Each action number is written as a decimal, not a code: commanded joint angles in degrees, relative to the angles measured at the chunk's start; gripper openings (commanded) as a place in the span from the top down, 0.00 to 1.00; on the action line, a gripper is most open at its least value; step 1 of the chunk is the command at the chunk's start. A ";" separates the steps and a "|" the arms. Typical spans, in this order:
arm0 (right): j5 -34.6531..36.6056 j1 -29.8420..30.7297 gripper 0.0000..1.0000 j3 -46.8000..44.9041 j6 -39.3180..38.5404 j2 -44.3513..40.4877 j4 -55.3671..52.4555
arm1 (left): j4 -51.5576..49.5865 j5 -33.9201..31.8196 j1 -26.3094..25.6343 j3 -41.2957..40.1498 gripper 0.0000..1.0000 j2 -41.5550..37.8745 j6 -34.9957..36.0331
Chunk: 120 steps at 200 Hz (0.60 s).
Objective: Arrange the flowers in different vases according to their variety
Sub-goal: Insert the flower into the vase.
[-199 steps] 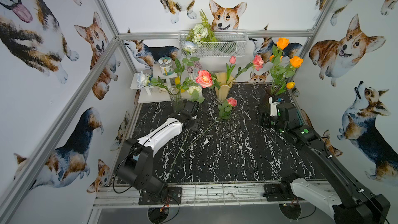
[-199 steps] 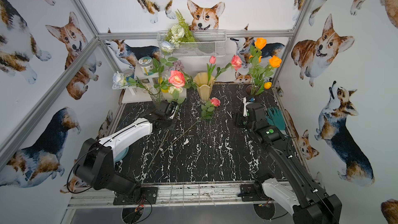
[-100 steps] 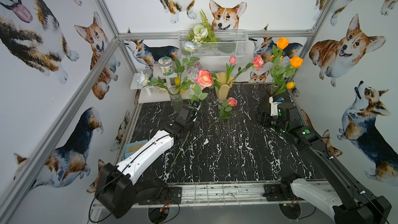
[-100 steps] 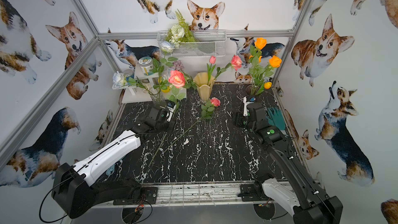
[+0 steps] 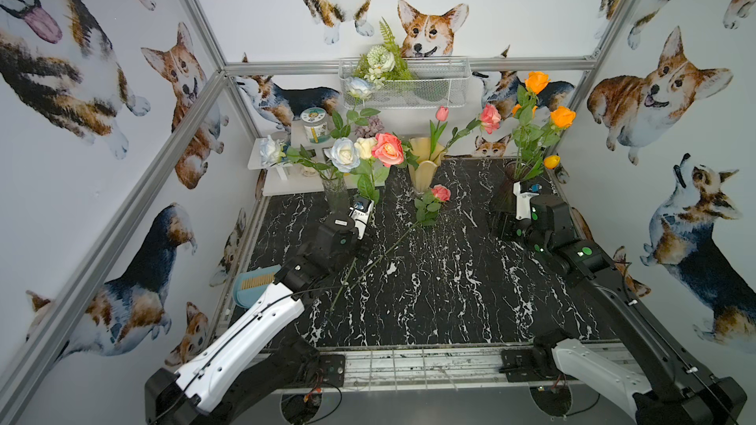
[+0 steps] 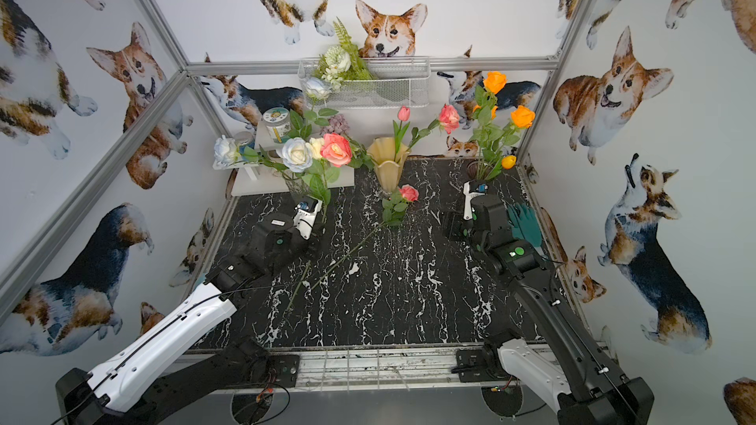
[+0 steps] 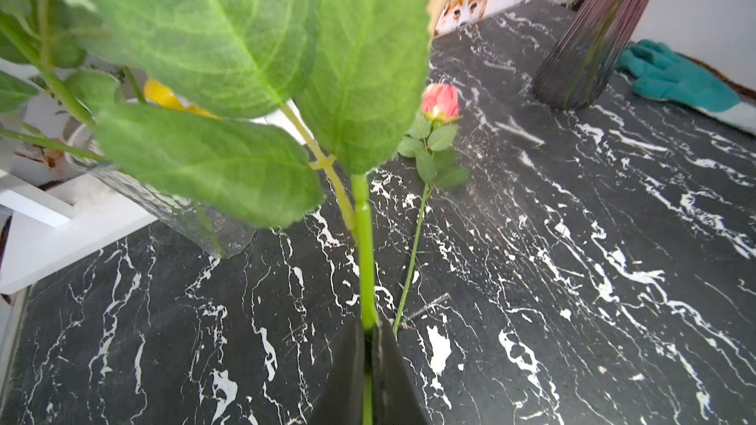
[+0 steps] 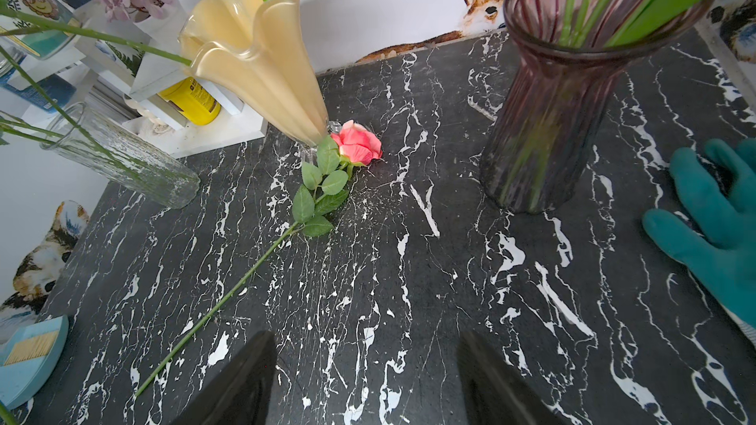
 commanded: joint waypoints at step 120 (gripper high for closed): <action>-0.53 0.05 0.25 -0.23 0.45 -1.34 -0.58 | 20.90 0.88 0.93 7.11 1.00 -0.55 8.33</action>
